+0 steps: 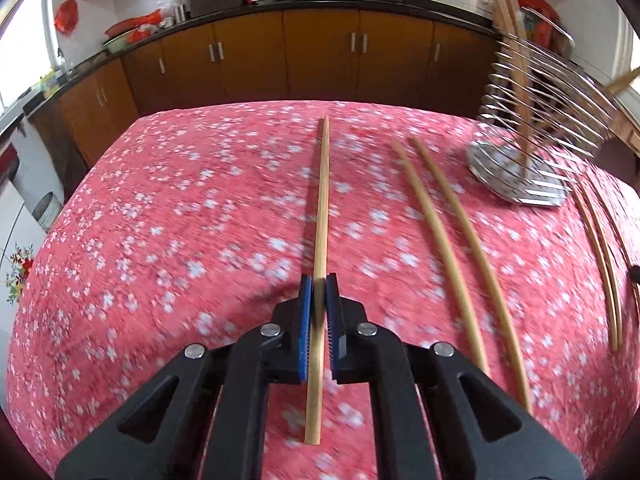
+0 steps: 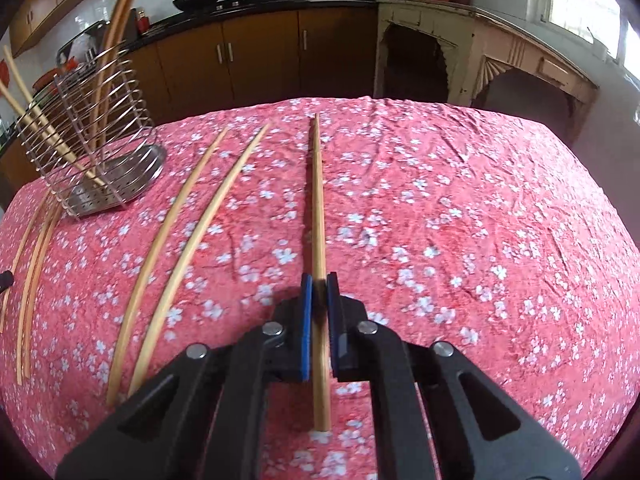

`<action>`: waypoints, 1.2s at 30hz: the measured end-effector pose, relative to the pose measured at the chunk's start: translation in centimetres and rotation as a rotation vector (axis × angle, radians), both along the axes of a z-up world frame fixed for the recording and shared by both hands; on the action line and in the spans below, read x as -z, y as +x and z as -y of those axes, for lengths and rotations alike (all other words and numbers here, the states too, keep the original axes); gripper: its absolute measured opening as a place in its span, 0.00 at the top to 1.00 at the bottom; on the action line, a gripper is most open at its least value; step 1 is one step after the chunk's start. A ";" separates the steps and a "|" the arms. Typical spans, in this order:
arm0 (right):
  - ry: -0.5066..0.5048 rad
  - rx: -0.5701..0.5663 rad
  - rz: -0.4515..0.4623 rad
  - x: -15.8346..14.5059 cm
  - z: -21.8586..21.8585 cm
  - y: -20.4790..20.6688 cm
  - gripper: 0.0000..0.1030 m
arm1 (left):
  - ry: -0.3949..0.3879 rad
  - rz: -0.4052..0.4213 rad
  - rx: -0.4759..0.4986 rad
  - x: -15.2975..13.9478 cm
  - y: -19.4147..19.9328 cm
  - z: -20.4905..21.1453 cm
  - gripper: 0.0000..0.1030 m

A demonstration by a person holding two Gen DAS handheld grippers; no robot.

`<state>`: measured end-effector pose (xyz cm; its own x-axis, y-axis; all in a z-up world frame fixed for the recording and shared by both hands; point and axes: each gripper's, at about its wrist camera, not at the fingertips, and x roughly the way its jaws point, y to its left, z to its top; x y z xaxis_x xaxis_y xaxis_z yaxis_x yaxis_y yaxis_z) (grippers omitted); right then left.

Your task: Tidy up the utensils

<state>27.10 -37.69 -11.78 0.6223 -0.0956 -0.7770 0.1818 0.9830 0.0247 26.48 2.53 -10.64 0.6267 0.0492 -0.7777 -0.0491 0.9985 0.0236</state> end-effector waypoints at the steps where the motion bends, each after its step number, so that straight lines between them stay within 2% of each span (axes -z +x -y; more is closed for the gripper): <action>1: 0.008 0.009 0.006 0.0 0.5 0.2 0.92 | -0.004 0.000 0.002 0.0 0.2 -0.4 0.93; 3: 0.020 0.005 0.010 0.1 0.8 0.3 0.91 | -0.016 -0.001 0.003 0.0 0.6 -1.0 0.92; 5: 0.047 0.000 0.010 -0.1 0.9 -0.2 0.85 | -0.047 0.007 0.004 -0.1 0.1 -1.4 0.91; 7: 0.057 -0.011 0.016 -0.2 0.6 -1.2 0.69 | -0.076 0.008 0.020 -0.1 -0.6 -1.8 0.90; 11: 0.044 -0.034 0.003 0.0 -0.3 -3.4 0.67 | -0.098 0.007 0.067 -0.1 -3.2 -2.0 0.73; 15: 0.019 -0.030 0.004 0.2 -0.9 -4.9 0.68 | -0.079 0.001 0.099 0.0 -4.6 -1.6 0.72; 27: 0.021 -0.003 0.003 0.2 -0.1 -6.6 0.82 | -0.023 -0.005 0.099 0.1 -4.8 -1.0 0.72; 29: 0.012 -0.001 0.002 0.2 -0.3 -6.6 0.86 | -0.015 -0.006 0.097 0.2 -4.7 -1.0 0.72; 30: 0.011 -0.002 0.001 0.2 -0.3 -6.7 0.91 | -0.008 -0.006 0.096 0.2 -4.8 -0.9 0.73; 32: 0.004 -0.004 0.000 0.2 -0.5 -6.9 0.92 | -0.003 -0.005 0.093 0.1 -5.2 -0.8 0.88; 34: 0.005 0.000 0.000 0.2 -0.5 -7.0 0.93 | -0.010 -0.005 0.093 0.1 -5.5 -1.0 0.93; 36: 0.007 0.003 0.001 0.1 -0.5 -7.3 0.93 | -0.018 -0.004 0.094 0.0 -5.8 -1.2 0.93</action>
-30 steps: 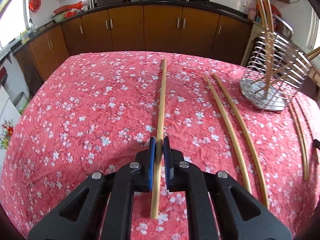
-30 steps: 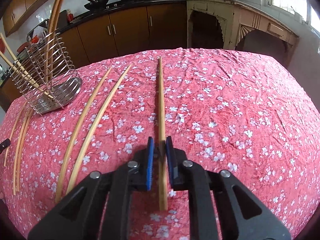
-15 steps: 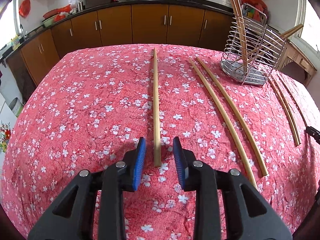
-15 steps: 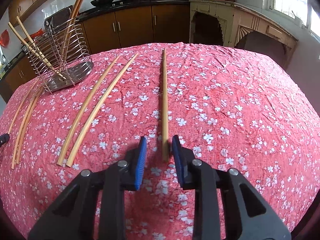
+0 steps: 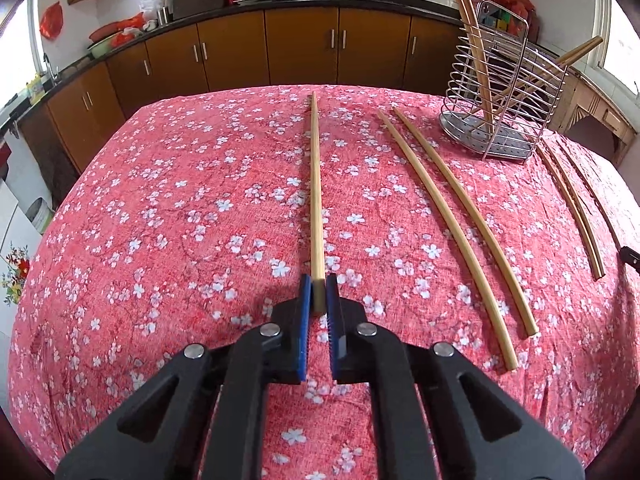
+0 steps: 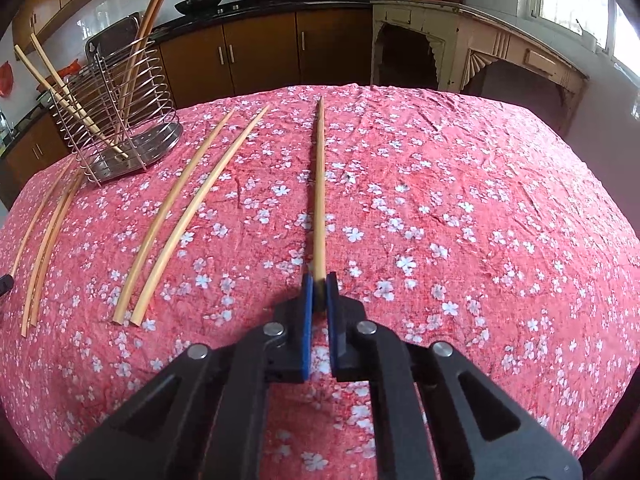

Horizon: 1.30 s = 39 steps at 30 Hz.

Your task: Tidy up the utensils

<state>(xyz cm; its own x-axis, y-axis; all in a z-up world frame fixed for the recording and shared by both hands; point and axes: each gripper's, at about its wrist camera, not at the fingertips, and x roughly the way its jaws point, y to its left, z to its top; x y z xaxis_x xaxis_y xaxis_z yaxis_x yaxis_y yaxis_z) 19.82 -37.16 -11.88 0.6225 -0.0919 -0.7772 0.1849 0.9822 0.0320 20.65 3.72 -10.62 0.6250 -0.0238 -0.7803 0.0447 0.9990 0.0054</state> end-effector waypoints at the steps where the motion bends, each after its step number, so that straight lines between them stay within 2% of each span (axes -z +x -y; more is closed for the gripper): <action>1: -0.001 0.001 0.000 0.0 0.0 -0.3 0.93 | 0.002 0.001 0.001 0.0 -0.2 -0.1 0.93; 6: -0.023 -0.006 0.039 -1.4 -0.4 -1.9 0.93 | -0.002 0.008 0.006 -0.3 -1.2 -0.6 0.93; 10: -0.049 -0.015 0.081 -3.6 -0.6 -3.2 0.93 | -0.010 0.047 0.009 -1.8 -2.6 -1.2 0.93; 18: -0.054 -0.011 0.189 -8.2 -0.3 -4.5 0.93 | -0.040 0.212 -0.005 -7.6 -4.4 -2.1 0.93; 27: -0.073 -0.006 0.359 -14.5 -0.4 -4.1 0.93 | -0.082 0.382 -0.053 -14.0 -3.4 -2.6 0.93; 33: -0.069 0.003 0.445 -17.7 -0.4 -3.2 0.93 | -0.086 0.436 -0.084 -16.5 -2.3 -2.9 0.93; 39: -0.032 0.001 0.472 -19.7 -0.1 -1.8 0.93 | -0.089 0.460 -0.111 -17.9 -1.4 -3.1 0.93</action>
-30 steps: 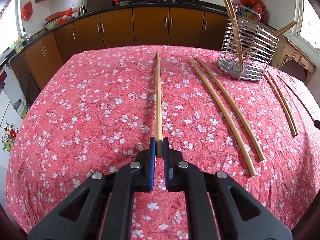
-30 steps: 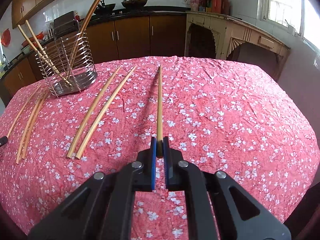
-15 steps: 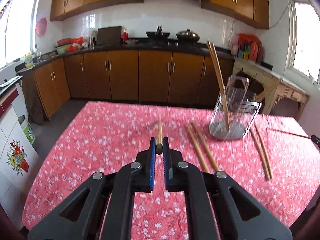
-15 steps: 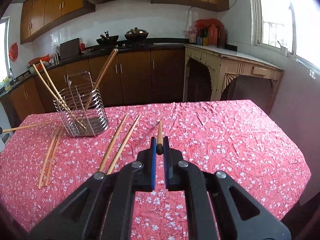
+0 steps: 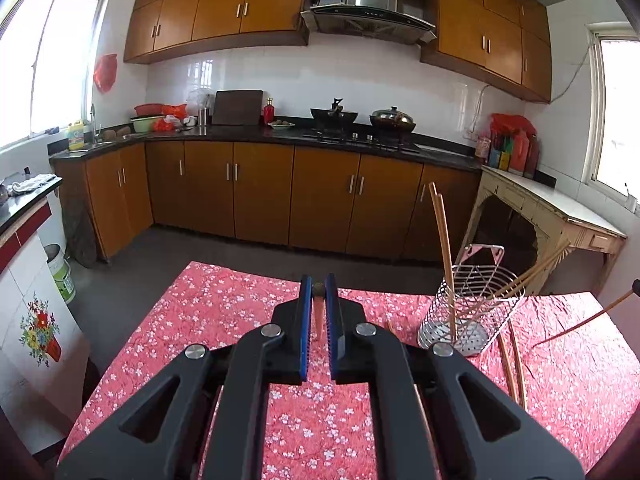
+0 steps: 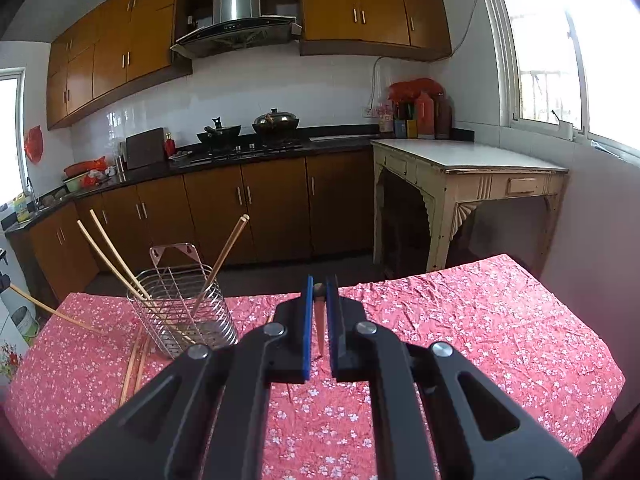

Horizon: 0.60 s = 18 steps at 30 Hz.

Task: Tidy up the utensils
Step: 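Lift both held chopsticks and carry them over the wire holder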

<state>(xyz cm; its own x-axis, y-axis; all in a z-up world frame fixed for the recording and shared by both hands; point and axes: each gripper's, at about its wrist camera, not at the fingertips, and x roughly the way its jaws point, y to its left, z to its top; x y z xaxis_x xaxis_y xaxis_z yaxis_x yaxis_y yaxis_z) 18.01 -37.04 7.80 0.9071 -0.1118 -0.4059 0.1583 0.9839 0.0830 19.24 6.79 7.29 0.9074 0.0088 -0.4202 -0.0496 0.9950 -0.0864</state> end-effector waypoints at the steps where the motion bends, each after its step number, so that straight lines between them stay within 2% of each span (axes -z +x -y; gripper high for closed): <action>1: 0.007 -0.001 0.000 -0.2 0.1 0.3 0.93 | -0.002 0.002 0.000 -0.1 0.0 0.0 0.93; 11: 0.016 -0.016 0.013 -1.8 -0.2 1.3 0.93 | 0.006 0.024 0.003 -1.3 0.3 0.3 0.94; 18: 0.019 -0.052 0.028 -3.9 -0.5 0.2 0.93 | 0.006 0.049 0.035 -2.9 -0.2 1.2 0.94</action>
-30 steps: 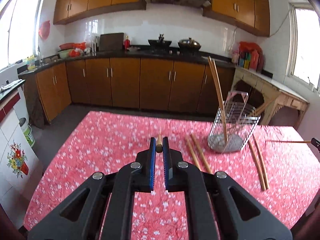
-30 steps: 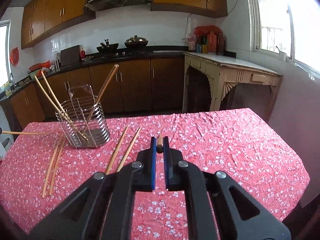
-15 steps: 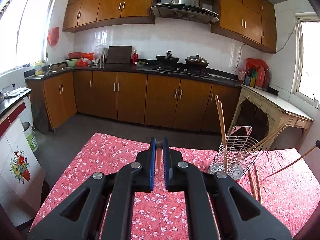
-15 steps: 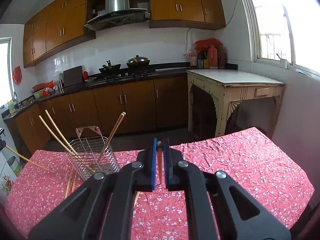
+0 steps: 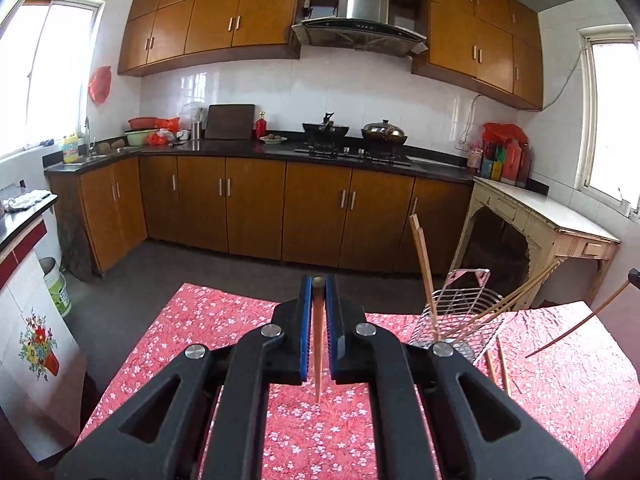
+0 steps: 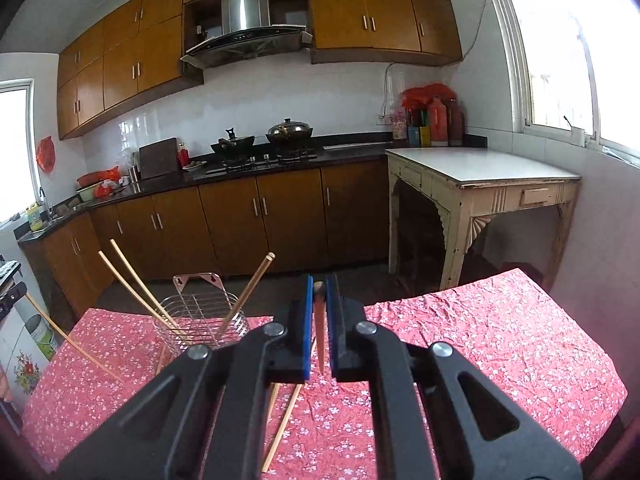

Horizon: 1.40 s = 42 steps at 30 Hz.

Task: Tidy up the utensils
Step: 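Lift both held chopsticks and carry them over the wire holder, then open both tools to drop the chopsticks into the holder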

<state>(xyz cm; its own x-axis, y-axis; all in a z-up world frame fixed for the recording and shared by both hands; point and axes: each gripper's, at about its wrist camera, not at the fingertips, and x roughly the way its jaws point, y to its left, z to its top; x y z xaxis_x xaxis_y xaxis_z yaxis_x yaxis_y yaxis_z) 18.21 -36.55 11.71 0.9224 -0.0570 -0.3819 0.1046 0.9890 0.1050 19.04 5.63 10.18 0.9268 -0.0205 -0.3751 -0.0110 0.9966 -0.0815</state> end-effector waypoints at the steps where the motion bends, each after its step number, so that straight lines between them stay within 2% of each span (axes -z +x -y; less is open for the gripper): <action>1: 0.002 -0.008 0.003 -0.5 -0.2 -0.2 0.93 | 0.000 0.005 0.007 -0.3 -0.1 0.2 0.94; 13: 0.064 -0.164 0.084 -8.8 -2.6 -2.9 0.93 | -0.012 0.098 0.104 -5.7 -1.7 4.6 0.94; 21: 0.072 -0.213 0.114 -11.8 -5.9 0.2 0.93 | -0.069 0.155 0.127 -9.7 -0.1 8.2 0.94; 26: 0.055 -0.224 0.081 -11.3 -7.6 4.5 0.93 | -0.077 0.207 0.108 -11.0 1.9 10.4 0.94; 32: 0.070 -0.251 0.008 -9.2 -8.2 9.4 0.93 | -0.090 0.228 0.057 -10.1 5.2 11.9 0.94; 42: 0.113 -0.313 -0.085 -5.1 -8.8 14.3 0.93 | -0.092 0.150 0.037 -6.6 8.9 12.5 0.94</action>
